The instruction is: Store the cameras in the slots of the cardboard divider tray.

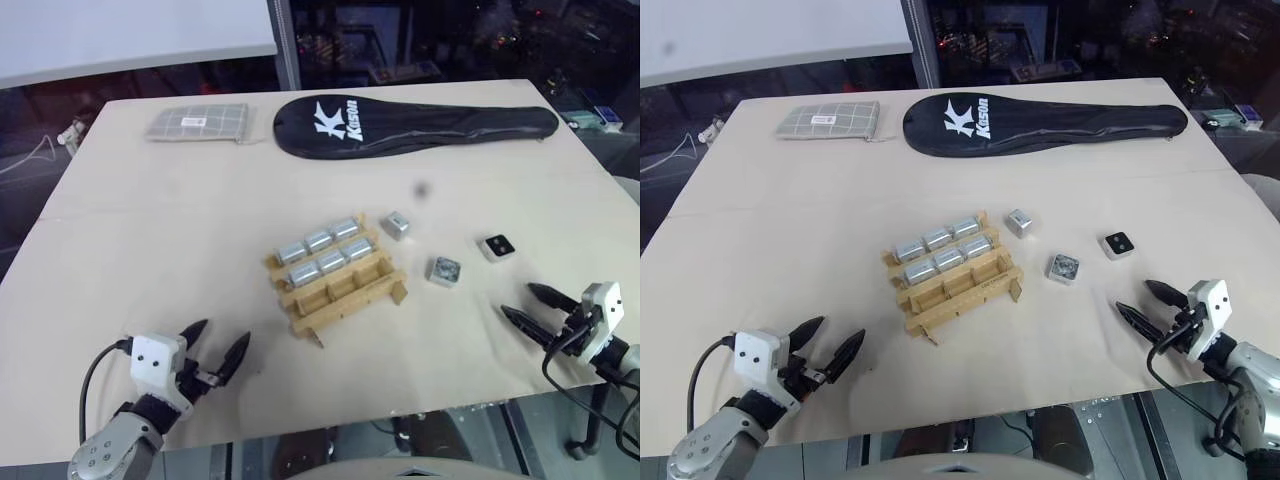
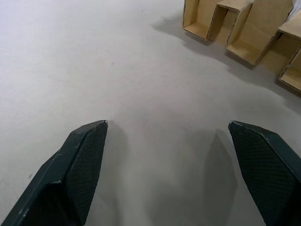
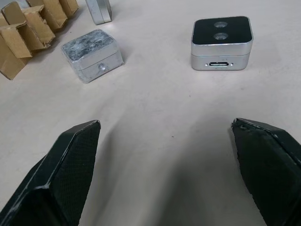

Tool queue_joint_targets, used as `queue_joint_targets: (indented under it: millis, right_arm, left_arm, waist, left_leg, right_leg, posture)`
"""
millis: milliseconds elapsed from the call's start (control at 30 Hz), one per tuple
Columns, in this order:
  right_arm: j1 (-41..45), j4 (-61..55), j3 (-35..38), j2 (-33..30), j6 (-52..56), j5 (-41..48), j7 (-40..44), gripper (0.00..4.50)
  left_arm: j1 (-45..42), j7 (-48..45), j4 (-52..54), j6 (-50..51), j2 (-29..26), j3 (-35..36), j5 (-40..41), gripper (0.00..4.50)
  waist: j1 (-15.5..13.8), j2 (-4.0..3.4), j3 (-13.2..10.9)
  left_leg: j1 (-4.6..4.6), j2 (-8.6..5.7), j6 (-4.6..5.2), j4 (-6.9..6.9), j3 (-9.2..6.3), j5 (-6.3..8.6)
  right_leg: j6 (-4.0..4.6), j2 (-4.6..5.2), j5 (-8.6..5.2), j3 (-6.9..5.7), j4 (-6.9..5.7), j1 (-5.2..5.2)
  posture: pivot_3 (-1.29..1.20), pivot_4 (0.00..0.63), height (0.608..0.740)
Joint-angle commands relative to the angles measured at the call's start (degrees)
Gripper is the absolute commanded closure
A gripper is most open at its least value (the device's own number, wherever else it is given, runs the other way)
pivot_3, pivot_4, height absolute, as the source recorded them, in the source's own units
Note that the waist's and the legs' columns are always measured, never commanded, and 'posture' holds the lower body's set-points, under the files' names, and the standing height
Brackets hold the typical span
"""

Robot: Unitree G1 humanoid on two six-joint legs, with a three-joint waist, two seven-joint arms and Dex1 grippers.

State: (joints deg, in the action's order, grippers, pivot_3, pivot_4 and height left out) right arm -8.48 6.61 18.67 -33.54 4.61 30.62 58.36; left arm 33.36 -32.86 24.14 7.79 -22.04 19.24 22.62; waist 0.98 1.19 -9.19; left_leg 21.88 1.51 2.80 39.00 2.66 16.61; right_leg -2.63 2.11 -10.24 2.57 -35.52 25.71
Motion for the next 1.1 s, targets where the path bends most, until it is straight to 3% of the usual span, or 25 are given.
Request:
queue_joint_targets:
  millis: [33, 633, 800, 1100]
  right_arm:
    - [1.0, 0.3, 0.5, -1.0, -0.6, 0.0, 1.1, 0.0]
    - [3.3, 2.7, 0.9, -1.0, -1.3, -1.2, 1.4, 0.0]
    - [5.7, 2.4, -0.3, 0.7, -1.9, -5.1, -5.6, 0.0]
    - [14.1, 5.1, -3.6, 3.0, 1.7, -9.8, -14.7, 0.0]
  left_arm:
    - [0.2, 0.0, -0.3, -1.2, 0.0, 0.8, -0.4, 0.23]
    - [-2.9, 0.1, -2.8, -2.3, 0.3, 0.0, -1.1, 0.23]
    - [-3.2, -0.7, -3.0, -2.7, -0.4, -0.1, -1.5, 0.23]
    - [-1.3, -17.8, 3.6, -0.7, -10.1, 3.3, 11.6, 0.23]
  waist:
    - [0.0, 0.0, 0.0]
    - [-0.1, 0.03, 0.0]
    - [0.0, 0.04, 0.0]
    - [-0.1, 0.02, -0.2]
  left_leg:
    - [0.0, 0.0, 0.0, 0.0, 0.0, 0.0]
    - [0.0, -0.01, 0.01, -0.01, 0.03, 0.0]
    - [0.0, -0.01, 0.02, -0.01, 0.06, 0.0]
    - [0.09, 0.01, 0.01, -0.01, 0.08, 0.01]
  right_leg:
    - [0.0, 0.0, 0.0, 0.0, 0.0, 0.0]
    - [0.0, -0.01, 0.0, -0.02, 0.02, -0.02]
    - [0.0, -0.01, 0.0, 0.0, 0.03, -0.02]
    - [0.01, 0.03, 0.01, -0.03, 0.03, 0.08]
  posture:
    - [0.0, 0.15, 0.74]
    - [0.0, 0.15, 0.74]
    - [0.0, 0.15, 0.74]
    - [0.0, 0.15, 0.74]
